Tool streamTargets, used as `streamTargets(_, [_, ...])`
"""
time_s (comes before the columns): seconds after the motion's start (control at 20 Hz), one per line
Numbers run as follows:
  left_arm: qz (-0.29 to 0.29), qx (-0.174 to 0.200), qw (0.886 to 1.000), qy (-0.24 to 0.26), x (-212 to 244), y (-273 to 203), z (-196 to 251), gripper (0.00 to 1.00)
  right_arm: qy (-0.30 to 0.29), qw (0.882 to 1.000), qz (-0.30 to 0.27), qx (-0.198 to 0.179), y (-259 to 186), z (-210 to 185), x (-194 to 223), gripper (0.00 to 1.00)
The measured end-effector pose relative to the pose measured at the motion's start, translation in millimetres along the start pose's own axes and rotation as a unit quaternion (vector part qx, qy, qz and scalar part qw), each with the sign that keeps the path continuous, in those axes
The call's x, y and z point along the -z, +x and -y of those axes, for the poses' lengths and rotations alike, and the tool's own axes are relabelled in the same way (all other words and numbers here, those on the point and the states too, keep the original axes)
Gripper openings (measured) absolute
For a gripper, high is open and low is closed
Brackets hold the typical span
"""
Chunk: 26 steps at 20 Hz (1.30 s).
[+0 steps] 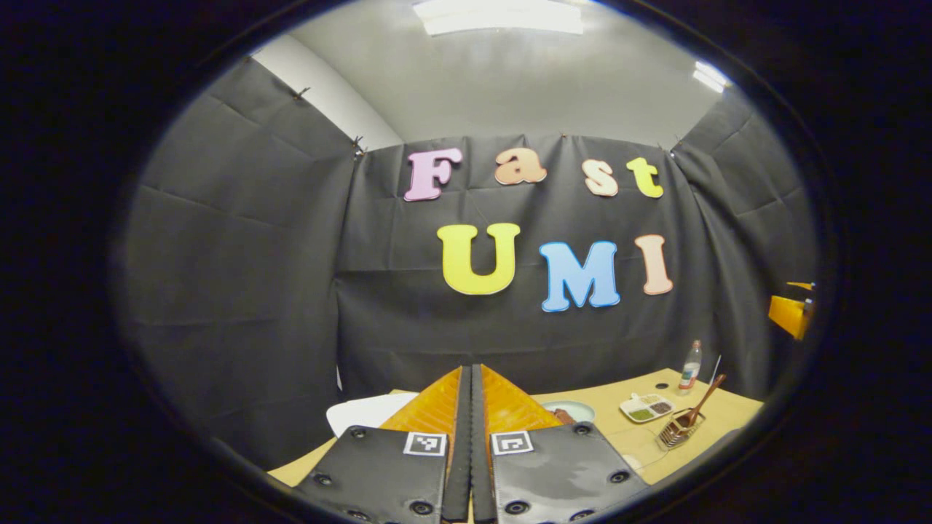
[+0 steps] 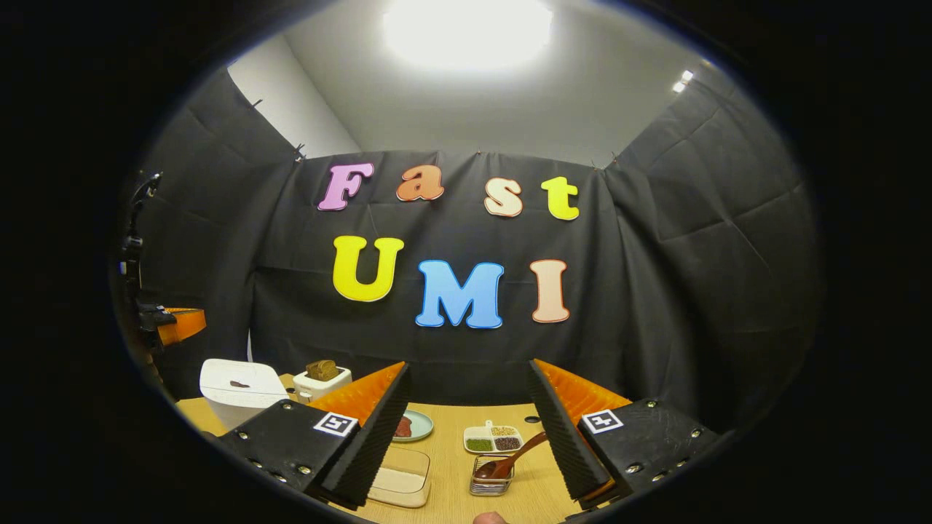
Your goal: Close the left gripper, press the button to open the rice cooker; take a wooden spoon from the chopstick holder with the right hand, scoop a spoonful of rice and pour it into the rice cooker, then put the wooden spoon back into the chopstick holder.
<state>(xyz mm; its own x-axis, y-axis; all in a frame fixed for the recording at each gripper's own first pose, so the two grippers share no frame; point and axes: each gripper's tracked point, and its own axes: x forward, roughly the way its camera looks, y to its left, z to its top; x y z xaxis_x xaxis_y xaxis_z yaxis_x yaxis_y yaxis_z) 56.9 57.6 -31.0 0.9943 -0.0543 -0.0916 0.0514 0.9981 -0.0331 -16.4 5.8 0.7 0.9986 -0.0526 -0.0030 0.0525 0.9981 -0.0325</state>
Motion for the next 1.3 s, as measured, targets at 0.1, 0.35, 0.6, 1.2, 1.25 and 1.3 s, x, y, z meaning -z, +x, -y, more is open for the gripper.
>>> streamTargets(0.1, [-0.010, 0.000, 1.000, -0.006, 10, 13, -9, 0.09, -0.006, 1.000, -0.001, 0.009, -1, 2, -1, 0.96])
streamTargets(0.35, [-0.044, -0.005, 0.999, -0.019, 40, 47, -36, 0.08, -0.012, 1.000, -0.006, 0.025, -8, 1, 0, 0.96])
streamTargets(0.6, [-0.088, 0.000, 0.996, -0.027, 82, 80, -52, 0.09, -0.021, 0.999, -0.016, 0.036, -16, -1, 4, 0.96])
streamTargets(1.2, [-0.175, -0.008, 0.984, -0.035, 179, 117, -58, 0.09, -0.041, 0.997, -0.035, 0.053, -22, 9, 11, 0.96])
streamTargets(1.25, [-0.180, -0.009, 0.983, -0.035, 183, 117, -58, 0.09, -0.041, 0.997, -0.037, 0.054, -22, 10, 12, 0.96])
streamTargets(1.3, [-0.183, -0.012, 0.983, -0.033, 186, 117, -59, 0.09, -0.041, 0.997, -0.038, 0.055, -23, 11, 12, 0.96])
